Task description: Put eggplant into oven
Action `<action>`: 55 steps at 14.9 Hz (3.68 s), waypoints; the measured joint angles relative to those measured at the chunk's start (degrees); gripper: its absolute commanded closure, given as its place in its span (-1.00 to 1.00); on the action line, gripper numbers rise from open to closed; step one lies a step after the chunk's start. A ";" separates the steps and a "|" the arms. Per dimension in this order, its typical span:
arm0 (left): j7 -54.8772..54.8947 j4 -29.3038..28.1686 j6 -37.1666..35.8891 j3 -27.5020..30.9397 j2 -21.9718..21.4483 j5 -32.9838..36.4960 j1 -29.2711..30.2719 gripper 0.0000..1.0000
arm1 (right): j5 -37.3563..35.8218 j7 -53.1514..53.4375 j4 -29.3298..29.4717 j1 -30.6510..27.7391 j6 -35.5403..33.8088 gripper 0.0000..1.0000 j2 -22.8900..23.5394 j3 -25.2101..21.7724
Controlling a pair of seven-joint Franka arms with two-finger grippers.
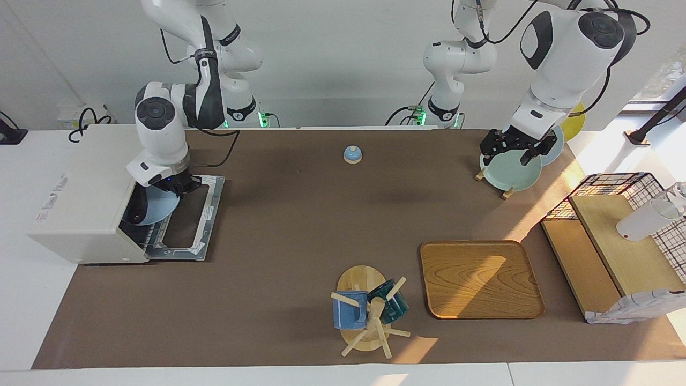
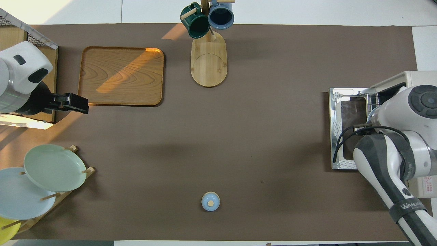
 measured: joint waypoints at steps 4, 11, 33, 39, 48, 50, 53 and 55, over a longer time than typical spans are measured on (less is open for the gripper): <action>0.00 -0.08 0.00 -0.01 -0.02 -0.01 0.00 -1.00 | -0.02 -1.05 -2.56 -1.36 3.56 0.76 -0.94 0.06; 0.00 -0.09 0.02 -0.10 -0.17 -0.03 -0.01 -1.00 | -0.02 -1.81 -2.59 -1.51 3.59 0.49 -1.10 0.35; -0.01 -0.09 0.04 0.11 -0.27 -0.03 0.47 -1.00 | -4.94 11.32 2.69 9.99 4.26 1.00 11.28 1.31; -0.01 -0.09 0.04 0.11 -0.29 -0.03 0.47 -1.00 | -7.60 4.58 11.06 10.83 -10.63 1.00 11.03 2.58; -0.01 -0.09 0.04 0.11 -0.29 -0.03 0.48 -1.00 | -7.51 -7.44 16.23 2.22 -18.33 1.00 4.09 1.01; -0.01 -0.09 0.04 0.11 -0.29 -0.03 0.48 -1.00 | -7.51 -8.07 16.45 1.69 -18.46 1.00 3.97 0.79; -0.01 -0.09 0.04 0.11 -0.29 -0.03 0.48 -1.00 | -7.40 -9.96 16.81 0.26 -18.54 1.00 3.68 0.73; -0.01 -0.09 0.04 0.11 -0.29 -0.03 0.49 -1.00 | -5.90 -11.85 16.99 -1.44 -18.64 1.00 3.26 0.68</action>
